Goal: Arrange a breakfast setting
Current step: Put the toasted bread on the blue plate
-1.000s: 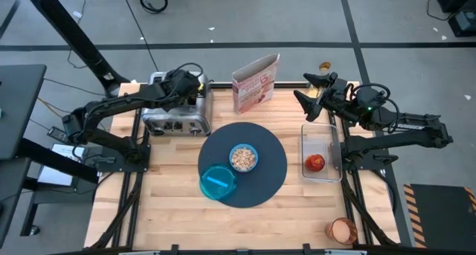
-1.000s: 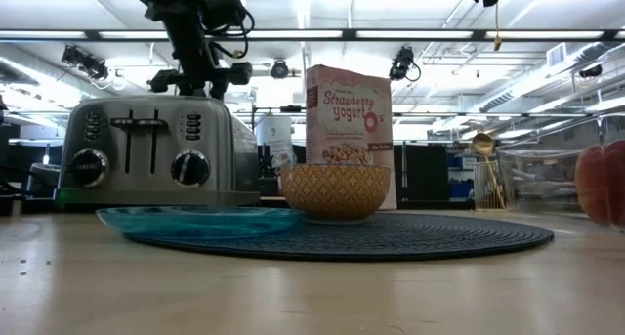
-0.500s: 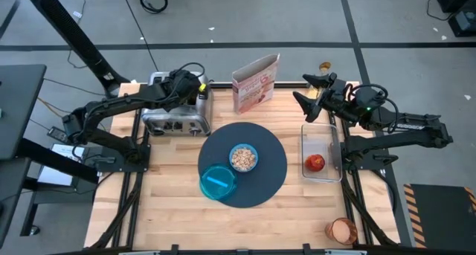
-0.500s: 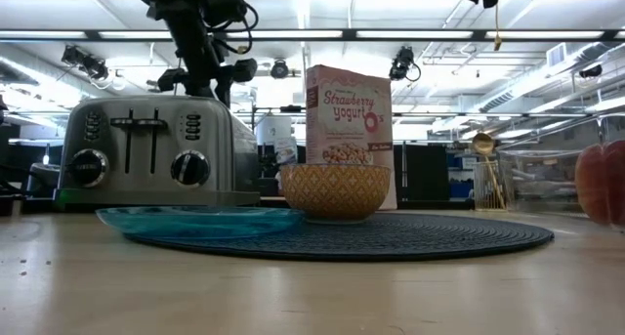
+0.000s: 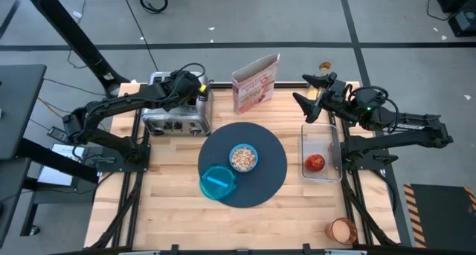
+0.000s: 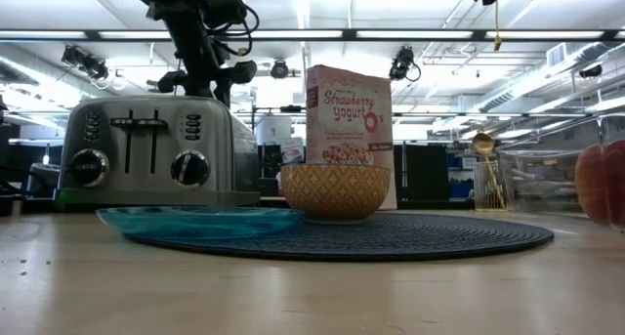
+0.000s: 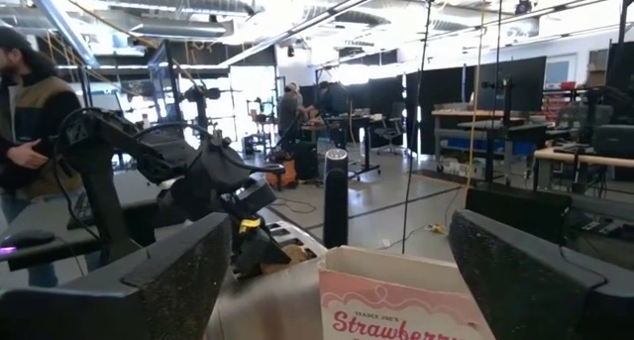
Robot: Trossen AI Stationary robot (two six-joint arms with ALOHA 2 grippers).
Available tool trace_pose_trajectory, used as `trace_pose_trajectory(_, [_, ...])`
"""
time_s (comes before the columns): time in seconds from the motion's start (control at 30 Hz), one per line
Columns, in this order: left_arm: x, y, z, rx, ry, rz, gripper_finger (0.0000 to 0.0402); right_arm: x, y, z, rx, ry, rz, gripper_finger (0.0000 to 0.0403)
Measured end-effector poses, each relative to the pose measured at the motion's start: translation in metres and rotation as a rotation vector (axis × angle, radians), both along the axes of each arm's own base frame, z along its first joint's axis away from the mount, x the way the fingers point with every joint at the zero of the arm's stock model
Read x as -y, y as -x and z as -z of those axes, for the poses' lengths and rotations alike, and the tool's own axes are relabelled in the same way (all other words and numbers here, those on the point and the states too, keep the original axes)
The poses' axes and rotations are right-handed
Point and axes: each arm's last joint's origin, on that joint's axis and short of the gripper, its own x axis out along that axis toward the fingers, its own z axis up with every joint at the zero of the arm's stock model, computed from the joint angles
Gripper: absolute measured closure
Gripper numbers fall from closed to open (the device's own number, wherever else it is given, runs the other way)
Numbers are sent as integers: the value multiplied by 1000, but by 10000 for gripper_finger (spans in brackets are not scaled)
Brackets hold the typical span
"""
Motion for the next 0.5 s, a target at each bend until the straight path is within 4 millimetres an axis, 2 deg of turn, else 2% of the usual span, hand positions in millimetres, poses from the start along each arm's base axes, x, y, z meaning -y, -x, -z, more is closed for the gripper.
trace_pose_trajectory(0.17, [0,0,0,-6,-4,-4,308,0,0,0,-1,0,0,34])
trace_pose_trajectory(0.5, [-1,-1,-1,13,-18,-6,373,0,0,-3,27,4,-1,41])
